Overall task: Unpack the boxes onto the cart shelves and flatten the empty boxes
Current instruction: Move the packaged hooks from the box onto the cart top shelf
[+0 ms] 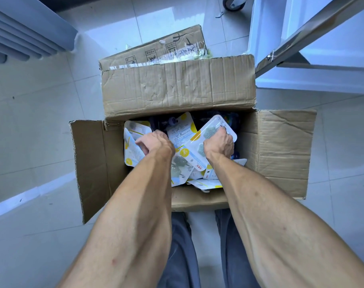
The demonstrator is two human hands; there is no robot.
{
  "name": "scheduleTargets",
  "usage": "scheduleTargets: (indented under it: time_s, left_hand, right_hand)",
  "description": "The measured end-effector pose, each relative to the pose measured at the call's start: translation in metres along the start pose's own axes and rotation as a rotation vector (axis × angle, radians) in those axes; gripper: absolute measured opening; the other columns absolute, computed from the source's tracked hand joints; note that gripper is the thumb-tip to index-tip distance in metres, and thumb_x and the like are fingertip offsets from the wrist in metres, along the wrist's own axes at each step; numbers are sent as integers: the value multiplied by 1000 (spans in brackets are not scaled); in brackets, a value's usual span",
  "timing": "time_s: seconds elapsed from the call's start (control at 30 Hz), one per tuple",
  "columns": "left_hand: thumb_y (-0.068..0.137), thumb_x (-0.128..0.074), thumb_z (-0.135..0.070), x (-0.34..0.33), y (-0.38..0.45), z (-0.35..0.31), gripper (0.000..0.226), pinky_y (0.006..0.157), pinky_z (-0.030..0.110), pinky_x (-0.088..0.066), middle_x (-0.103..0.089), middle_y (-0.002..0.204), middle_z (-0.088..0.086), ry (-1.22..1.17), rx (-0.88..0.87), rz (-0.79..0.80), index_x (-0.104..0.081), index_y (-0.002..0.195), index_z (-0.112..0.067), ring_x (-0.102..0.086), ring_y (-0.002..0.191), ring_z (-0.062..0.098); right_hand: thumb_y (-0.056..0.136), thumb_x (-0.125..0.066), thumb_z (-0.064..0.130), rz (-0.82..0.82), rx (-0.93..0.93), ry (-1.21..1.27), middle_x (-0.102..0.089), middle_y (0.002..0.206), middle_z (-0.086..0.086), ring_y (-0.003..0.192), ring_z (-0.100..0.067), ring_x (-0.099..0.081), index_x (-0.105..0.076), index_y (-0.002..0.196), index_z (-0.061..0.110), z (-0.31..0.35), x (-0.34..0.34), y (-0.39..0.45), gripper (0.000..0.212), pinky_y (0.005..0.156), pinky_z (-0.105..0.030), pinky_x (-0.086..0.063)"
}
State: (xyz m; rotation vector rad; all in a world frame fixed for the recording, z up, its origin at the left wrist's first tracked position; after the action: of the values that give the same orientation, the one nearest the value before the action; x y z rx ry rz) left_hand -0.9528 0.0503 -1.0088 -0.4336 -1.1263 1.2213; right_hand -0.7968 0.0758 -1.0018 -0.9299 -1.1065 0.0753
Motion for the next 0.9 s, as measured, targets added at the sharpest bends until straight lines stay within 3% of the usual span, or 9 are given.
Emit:
scheduleTargets:
  time_s: [0.07, 0.17, 0.23, 0.3, 0.43, 0.63, 0.67, 0.77, 0.9]
  left_hand:
    - [90, -57, -19, -8, 0, 9, 45, 104, 53, -35, -41, 142, 23, -34, 79, -163, -50, 134, -17, -36, 135, 39]
    - [93, -54, -8, -23, -7, 25, 60, 103, 52, -35, -9, 158, 30, -338, 222, -265, -31, 146, -20, -16, 145, 45]
    - [100, -48, -14, -40, -9, 34, 61, 98, 47, -42, -34, 149, 25, -748, 400, -84, -18, 153, -12, -35, 137, 41]
    - [98, -54, -20, -57, -15, 35, 54, 92, 40, -45, -55, 132, 17, -947, 472, 48, -33, 145, -3, -53, 123, 35]
    - [94, -54, -22, -61, -26, 27, 24, 78, 35, -46, -65, 112, 16, -934, 446, -107, -65, 106, -4, -62, 104, 33]
    - [82, -46, -15, -32, -39, 15, 22, 68, 44, -49, -61, 86, 21, -1517, 566, -319, -58, 82, 3, -60, 82, 40]
    - [80, -47, -15, -25, -39, 11, 24, 65, 43, -48, -61, 83, 20, -1608, 581, -319, -58, 84, 5, -62, 79, 40]
    - [76, -48, -13, -20, -37, 0, 52, 67, 35, -46, -58, 82, 8, -1790, 687, -285, -49, 128, -9, -63, 75, 36]
    - [81, -53, -15, -54, -52, -1, 45, 75, 37, -37, -61, 108, 20, -1741, 1039, -197, -39, 123, -9, -58, 89, 37]
  right_hand:
    - [87, -61, 9, -5, 21, -9, -62, 116, -15, 107, -37, -60, -56, 119, 10, 0, 1, -2, 32, 85, -40, -49]
    - [87, -60, 10, 20, 54, -30, -61, 114, -15, 105, -37, -61, -55, 116, 11, 0, -1, -4, 29, 82, -39, -49]
    - [87, -60, 8, 24, 69, -40, -62, 112, -14, 103, -37, -61, -55, 113, 12, 0, -2, -6, 27, 81, -39, -48]
    - [86, -60, 7, 20, 83, -41, -62, 111, -14, 101, -36, -61, -55, 112, 12, 0, -5, -8, 27, 80, -38, -47]
    - [86, -61, 8, 18, 123, -55, -62, 110, -14, 100, -35, -60, -55, 114, 12, -1, -10, -14, 30, 81, -37, -46]
    - [85, -69, 20, -10, 101, -30, -63, 112, -14, 103, -37, -60, -52, 118, 10, -6, -8, -21, 38, 85, -40, -47]
    - [85, -70, 22, -21, 95, -22, -63, 112, -14, 103, -37, -60, -52, 119, 10, -7, -7, -23, 40, 84, -40, -47]
    - [85, -67, 22, -67, 108, -11, -63, 109, -15, 100, -37, -61, -50, 119, 8, -6, -3, -29, 41, 80, -39, -47]
    - [84, -66, 21, -116, 164, 15, -62, 107, -16, 98, -37, -61, -50, 118, 7, -4, -4, -33, 40, 79, -40, -46]
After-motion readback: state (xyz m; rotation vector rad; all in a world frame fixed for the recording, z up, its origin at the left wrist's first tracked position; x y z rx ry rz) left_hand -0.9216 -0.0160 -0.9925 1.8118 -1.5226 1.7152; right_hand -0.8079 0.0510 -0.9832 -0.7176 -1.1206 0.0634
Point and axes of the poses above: each hand's wrist, its own y-axis towards the middle knuckle, its own x-axis out of the back of the hand, z = x × y, the point moved 2 cm from there along y, towards the middle knuckle
